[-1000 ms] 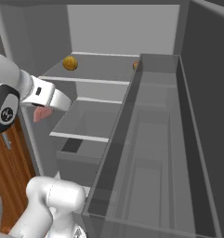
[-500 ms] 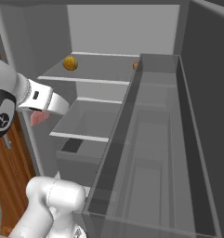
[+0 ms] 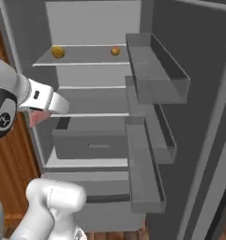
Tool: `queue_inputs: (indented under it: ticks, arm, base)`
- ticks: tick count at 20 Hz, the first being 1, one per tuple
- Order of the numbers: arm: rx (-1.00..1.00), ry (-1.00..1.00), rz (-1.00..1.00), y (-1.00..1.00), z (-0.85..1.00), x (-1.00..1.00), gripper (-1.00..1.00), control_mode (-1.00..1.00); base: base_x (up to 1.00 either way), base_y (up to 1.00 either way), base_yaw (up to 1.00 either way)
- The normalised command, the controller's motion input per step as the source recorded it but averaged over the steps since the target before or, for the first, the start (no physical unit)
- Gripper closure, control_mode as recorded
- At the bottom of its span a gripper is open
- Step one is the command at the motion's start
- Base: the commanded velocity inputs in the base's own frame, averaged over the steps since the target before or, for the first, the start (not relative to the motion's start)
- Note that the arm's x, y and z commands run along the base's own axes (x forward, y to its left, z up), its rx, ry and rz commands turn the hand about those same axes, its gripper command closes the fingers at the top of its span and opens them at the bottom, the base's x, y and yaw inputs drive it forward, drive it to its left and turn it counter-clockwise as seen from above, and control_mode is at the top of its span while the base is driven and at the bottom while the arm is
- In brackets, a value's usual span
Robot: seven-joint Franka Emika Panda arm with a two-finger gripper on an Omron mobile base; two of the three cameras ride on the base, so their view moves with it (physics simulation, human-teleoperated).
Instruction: Open the fridge, remove the apple, squash, and steak, and place them on any counter.
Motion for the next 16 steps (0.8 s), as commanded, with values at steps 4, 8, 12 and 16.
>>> queue_inputs:
  ticks: [4,8,12,16]
  arm:
    - [0.0,0.0,0.0,0.0,0.0,0.0,1.0,1.0]
    - [0.0,0.0,0.0,0.0,0.0,0.0,1.0,1.0]
    - [0.0,0.0,0.0,0.0,0.0,0.0,1.0,1.0]
    - [0.0,0.0,0.0,0.0,0.0,0.0,1.0,1.0]
  base:
    - [-0.61,0.2,-0.84]
    - [-0.74,0.36,-0.77]
    - [-0.85,0.4,-0.74]
    - [-1.0,0.36,-0.71]
